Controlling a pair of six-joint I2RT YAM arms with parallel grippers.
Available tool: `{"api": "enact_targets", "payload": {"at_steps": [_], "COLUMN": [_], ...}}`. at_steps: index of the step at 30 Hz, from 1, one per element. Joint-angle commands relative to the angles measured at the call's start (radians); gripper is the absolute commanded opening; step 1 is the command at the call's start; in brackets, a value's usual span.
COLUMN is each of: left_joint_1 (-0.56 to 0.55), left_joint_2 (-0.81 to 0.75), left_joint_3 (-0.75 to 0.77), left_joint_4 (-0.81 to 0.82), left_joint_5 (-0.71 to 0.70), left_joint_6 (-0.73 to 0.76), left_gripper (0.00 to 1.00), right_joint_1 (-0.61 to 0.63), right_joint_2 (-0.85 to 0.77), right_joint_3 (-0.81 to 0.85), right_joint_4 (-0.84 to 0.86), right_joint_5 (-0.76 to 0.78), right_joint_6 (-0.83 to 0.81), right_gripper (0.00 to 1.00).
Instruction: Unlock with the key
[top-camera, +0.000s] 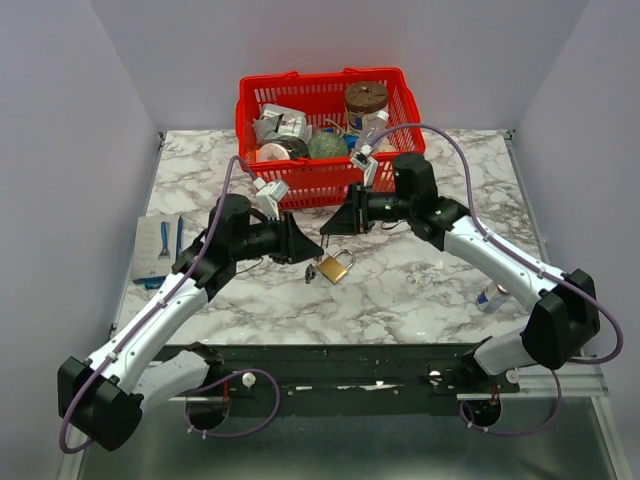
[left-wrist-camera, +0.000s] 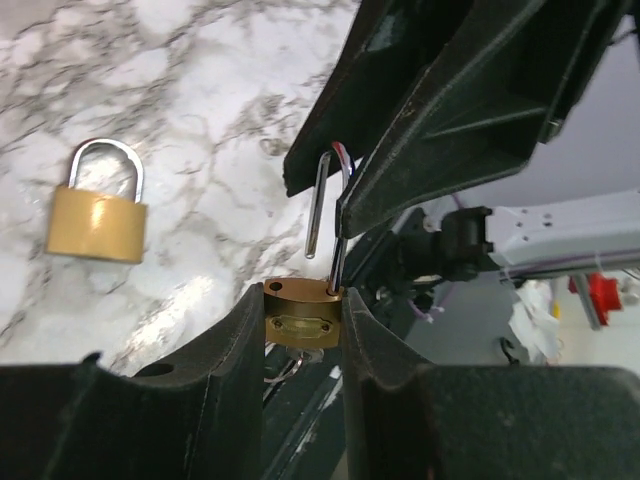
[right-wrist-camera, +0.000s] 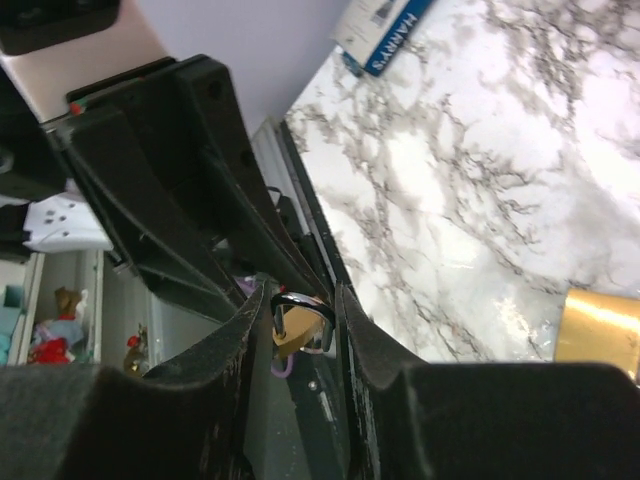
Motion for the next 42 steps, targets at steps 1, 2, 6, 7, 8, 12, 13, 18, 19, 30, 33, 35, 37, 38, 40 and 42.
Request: {"api": "enact_targets", "payload": {"at_steps": [1, 2, 6, 7, 8, 12, 13, 18, 19, 30, 33, 35, 37, 38, 40, 42], "left_joint_1": [-0.001, -0.008, -0.022, -0.022, -0.022, -0.024, -0.022, -0.016, -0.004, 0.18, 0.228, 0.263, 0.301, 0.316, 0.333, 0.349], "left_joint_2": [0.046, 0.052, 0.056, 0.058, 0.058, 0.072, 0.072, 0.076, 0.075, 0.147, 0.202, 0.231, 0.288, 0.311, 0.386, 0.452], "left_joint_3": [0.072, 0.072, 0.063, 0.068, 0.072, 0.083, 0.086, 0.08, 0.065, -0.098, -0.102, -0.093, -0.089, -0.087, -0.066, -0.041], "left_joint_4": [-0.208, -0.216, -0.21, -0.216, -0.236, -0.253, -0.253, -0.348, -0.357, -0.237, -0.231, -0.24, -0.247, -0.254, -0.268, -0.303], "left_joint_5": [-0.304, -0.315, -0.346, -0.357, -0.378, -0.38, -0.378, -0.398, -0.384, -0.047, -0.006, -0.001, 0.019, 0.03, 0.065, 0.067], "left_joint_6": [0.035, 0.037, 0.033, 0.035, 0.04, 0.075, 0.081, 0.132, 0.138, 0.122, 0.144, 0.178, 0.217, 0.228, 0.254, 0.3], "left_gripper": [0.0, 0.0, 0.0, 0.0, 0.0, 0.0, 0.0, 0.0, 0.0, 0.0, 0.0, 0.0, 0.0, 0.0, 0.0, 0.0], "right_joint_1": [0.004, 0.004, 0.007, 0.006, 0.006, 0.006, 0.006, 0.004, 0.004, 0.006, 0.004, 0.004, 0.006, 0.004, 0.006, 0.004], "right_joint_2": [0.024, 0.031, 0.043, 0.043, 0.045, 0.059, 0.06, 0.053, 0.048, 0.047, 0.036, 0.025, 0.016, 0.014, 0.008, -0.002], "right_joint_3": [0.034, 0.034, 0.034, 0.032, 0.032, 0.034, 0.034, 0.024, 0.021, -0.002, -0.009, -0.018, -0.025, -0.029, -0.029, -0.031], "right_joint_4": [-0.127, -0.127, -0.128, -0.133, -0.142, -0.145, -0.145, -0.15, -0.15, -0.15, -0.15, -0.15, -0.15, -0.15, -0.15, -0.15], "right_joint_5": [0.08, 0.085, 0.097, 0.106, 0.131, 0.137, 0.137, 0.168, 0.172, 0.171, 0.177, 0.18, 0.183, 0.186, 0.186, 0.186], "right_joint_6": [0.001, 0.005, 0.019, 0.028, 0.034, 0.053, 0.056, 0.053, 0.05, 0.041, 0.039, 0.039, 0.039, 0.039, 0.039, 0.041], "right_gripper": [0.25, 0.25, 0.3, 0.3, 0.3, 0.36, 0.38, 0.52, 0.53, 0.59, 0.59, 0.59, 0.6, 0.6, 0.6, 0.6]}}
